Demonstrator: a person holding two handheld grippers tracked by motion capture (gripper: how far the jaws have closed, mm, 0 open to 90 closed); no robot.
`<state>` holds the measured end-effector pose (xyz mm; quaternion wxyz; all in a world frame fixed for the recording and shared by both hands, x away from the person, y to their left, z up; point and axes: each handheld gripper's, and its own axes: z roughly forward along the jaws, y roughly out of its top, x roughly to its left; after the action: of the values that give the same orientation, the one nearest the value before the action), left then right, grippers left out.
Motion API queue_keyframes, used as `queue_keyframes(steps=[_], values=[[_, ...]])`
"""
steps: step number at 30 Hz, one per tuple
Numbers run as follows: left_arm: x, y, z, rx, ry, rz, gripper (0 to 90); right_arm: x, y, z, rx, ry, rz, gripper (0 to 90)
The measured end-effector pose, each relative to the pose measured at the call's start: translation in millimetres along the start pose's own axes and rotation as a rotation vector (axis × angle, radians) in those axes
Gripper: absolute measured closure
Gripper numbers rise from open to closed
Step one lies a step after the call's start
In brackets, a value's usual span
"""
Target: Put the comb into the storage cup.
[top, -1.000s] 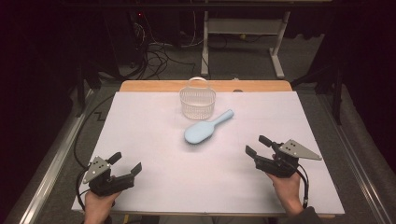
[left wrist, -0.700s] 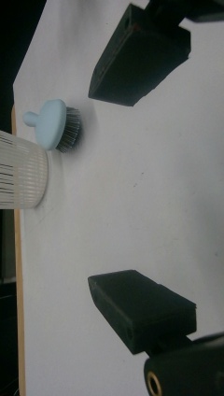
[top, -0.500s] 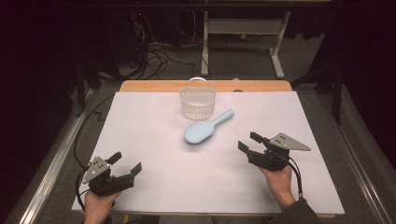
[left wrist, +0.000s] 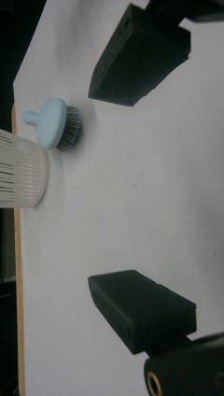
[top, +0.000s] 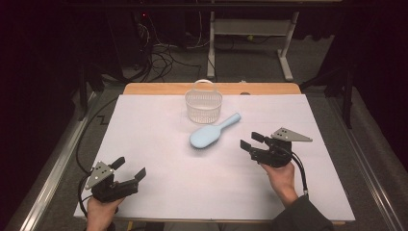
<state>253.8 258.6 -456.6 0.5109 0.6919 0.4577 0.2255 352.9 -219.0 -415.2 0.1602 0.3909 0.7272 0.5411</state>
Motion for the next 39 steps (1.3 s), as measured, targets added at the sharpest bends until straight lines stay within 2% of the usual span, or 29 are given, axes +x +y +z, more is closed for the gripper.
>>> queue_keyframes(steps=[6, 14, 24, 33, 39], values=[[0.0, 0.2, 0.0, -0.001, -0.002, 0.0, 10.0, 1.2, 9.8, 6.6, 0.023, 0.001, -0.017, 41.5], [-0.4, 0.5, -0.1, -0.002, -0.006, 0.002, 9.9, -0.3, 22.0, 13.9, 0.013, 0.0, -0.04, 41.7], [-0.1, 0.5, 0.7, 0.001, -0.006, 0.002, 10.0, -5.9, 35.3, 29.1, 0.034, -0.023, -0.06, 44.8], [0.6, 0.8, 1.0, 0.001, -0.005, 0.004, 10.0, -8.8, 46.6, 38.3, 0.08, -0.042, -0.069, 47.6], [0.3, 0.9, 1.0, 0.001, -0.003, 0.007, 9.9, -10.7, 59.8, 51.1, 0.135, -0.069, -0.074, 51.5]])
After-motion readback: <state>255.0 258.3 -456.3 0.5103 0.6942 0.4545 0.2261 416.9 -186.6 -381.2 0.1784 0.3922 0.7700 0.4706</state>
